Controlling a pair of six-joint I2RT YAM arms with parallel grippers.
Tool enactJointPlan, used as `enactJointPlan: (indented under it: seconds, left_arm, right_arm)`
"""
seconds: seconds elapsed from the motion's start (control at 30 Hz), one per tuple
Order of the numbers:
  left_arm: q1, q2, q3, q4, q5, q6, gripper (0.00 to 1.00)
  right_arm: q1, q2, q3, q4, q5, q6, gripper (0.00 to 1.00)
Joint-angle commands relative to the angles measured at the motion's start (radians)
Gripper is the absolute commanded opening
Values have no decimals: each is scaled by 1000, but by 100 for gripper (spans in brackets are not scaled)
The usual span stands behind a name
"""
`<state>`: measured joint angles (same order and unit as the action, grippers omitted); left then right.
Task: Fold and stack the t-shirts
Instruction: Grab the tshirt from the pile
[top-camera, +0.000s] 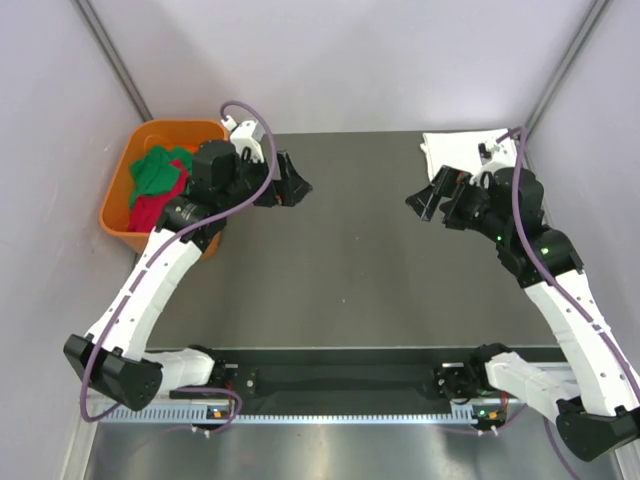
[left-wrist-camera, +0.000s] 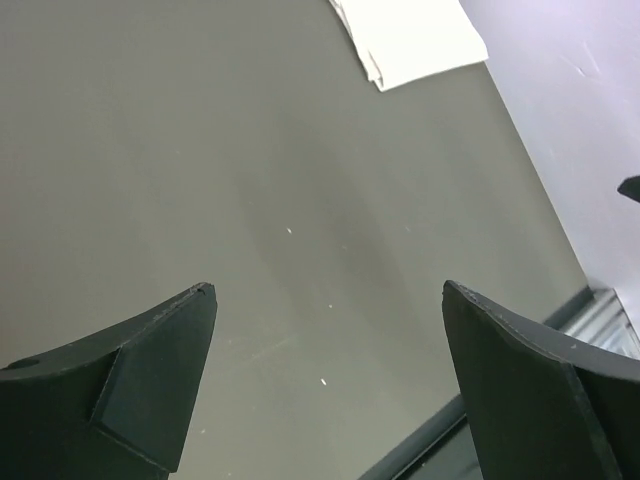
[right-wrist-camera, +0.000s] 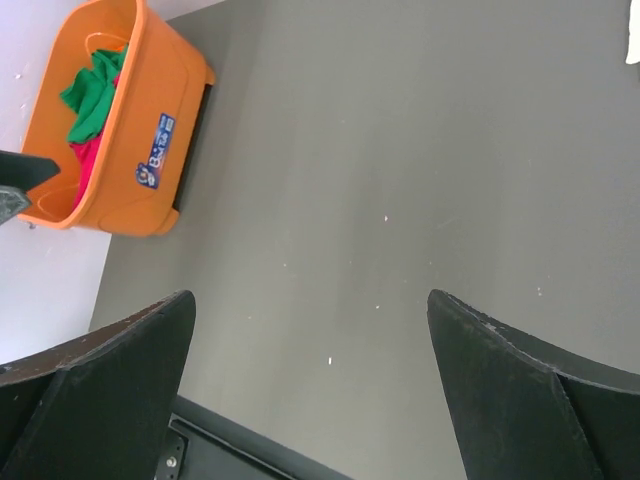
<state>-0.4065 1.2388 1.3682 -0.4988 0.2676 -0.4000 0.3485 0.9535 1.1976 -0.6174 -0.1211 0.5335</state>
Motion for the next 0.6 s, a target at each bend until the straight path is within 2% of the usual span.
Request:
enactJointPlan:
  seconds: [0.0,0.1,0.17,0.23,0.4,0.47,0.5,0.57]
  left_arm:
    - [6,-9,71,-12,-83,10,99]
    - [27,10,88,-11,-240,-20,98]
    - [66,43,86,-4,-330,-33,93]
    - [168,85,100,-29,-358,-72,83]
    - [383,240,181,-90,-381,-143,77]
    - [399,293,207,-96,-396,-172,77]
    - [443,310,212,-99,-427,-181,77]
    - [452,350,221,-106,-503,-215,75]
  right_arm:
    - [-8,-4,-1,42,32,-9,100]
    - [-8,-7,0,38,32,-12,100]
    - [-9,-18,-10,44,32,-9,100]
    - [-9,-25,-35,64,23,0,100]
    - [-9,-32,-78,85,-18,19,99]
    - [-9,-33,-93,105,-43,23,100]
    - [-8,-30,-95,110,-67,29,100]
    - [-9,-29,-96,123,-84,31,100]
